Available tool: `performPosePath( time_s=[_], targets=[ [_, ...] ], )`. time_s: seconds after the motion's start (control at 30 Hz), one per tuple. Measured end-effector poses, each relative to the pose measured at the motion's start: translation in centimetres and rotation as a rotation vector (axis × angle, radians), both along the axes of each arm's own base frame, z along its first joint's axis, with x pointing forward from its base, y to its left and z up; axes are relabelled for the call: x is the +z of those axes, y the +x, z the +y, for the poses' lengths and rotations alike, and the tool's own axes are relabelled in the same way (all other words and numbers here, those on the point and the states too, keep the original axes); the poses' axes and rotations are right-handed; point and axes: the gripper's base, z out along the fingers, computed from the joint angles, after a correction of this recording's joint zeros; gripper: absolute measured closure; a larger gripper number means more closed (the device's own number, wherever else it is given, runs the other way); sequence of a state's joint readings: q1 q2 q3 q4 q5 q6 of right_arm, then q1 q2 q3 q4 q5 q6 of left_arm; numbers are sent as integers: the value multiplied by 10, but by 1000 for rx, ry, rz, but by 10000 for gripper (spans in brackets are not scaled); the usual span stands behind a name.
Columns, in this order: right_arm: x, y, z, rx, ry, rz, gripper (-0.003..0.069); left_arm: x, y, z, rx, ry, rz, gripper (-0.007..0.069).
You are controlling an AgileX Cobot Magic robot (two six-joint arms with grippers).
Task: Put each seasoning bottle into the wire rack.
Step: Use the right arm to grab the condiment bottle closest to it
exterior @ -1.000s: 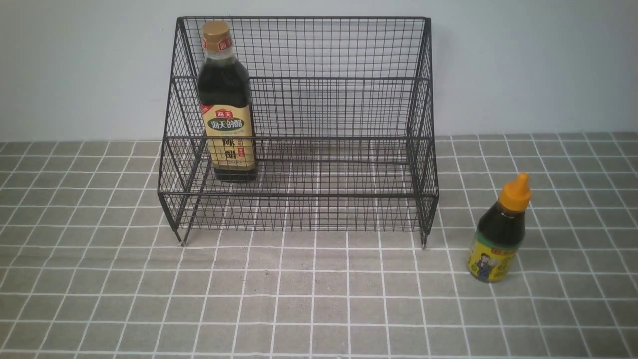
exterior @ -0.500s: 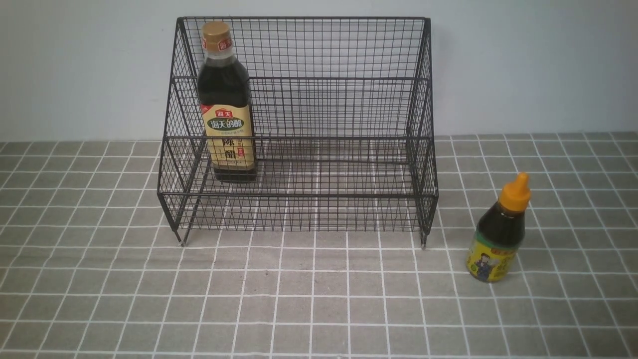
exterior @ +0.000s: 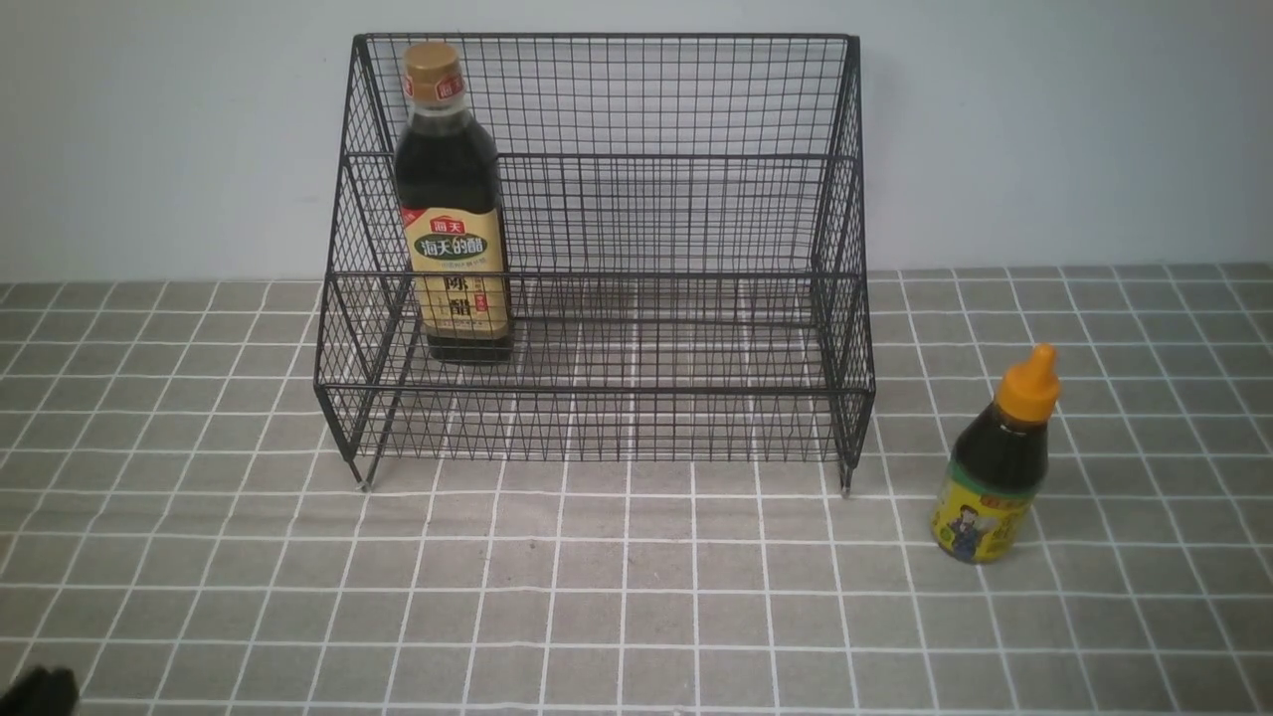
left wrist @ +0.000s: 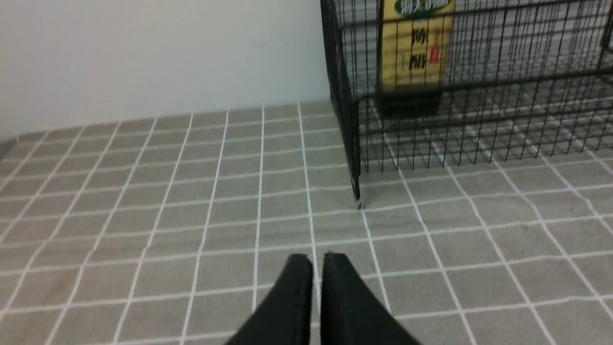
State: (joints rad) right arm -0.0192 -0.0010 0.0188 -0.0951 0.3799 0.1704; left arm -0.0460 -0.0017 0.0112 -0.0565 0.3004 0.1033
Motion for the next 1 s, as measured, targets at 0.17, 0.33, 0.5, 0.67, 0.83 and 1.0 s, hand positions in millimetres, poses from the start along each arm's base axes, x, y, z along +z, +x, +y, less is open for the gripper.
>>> performPosePath(
  time_s=[0.17,0.33,0.5,0.67,0.83,1.0],
  targets=[
    [0,0,0,0,0,0,673,-10,-1,1,14,-35,60,610],
    [0,0,0,0,0,0,673,-11,-2,1,16,-22,76,610],
    [0,0,0,0,0,0,673,-11,-2,1,16,-23,77,610],
    [0,0,0,0,0,0,673,-11,-2,1,16,-23,77,610],
    [0,0,0,0,0,0,673,-11,-2,1,17,-24,77,610],
    [0,0,0,0,0,0,673,-11,-2,1,17,-24,77,610]
  ],
)
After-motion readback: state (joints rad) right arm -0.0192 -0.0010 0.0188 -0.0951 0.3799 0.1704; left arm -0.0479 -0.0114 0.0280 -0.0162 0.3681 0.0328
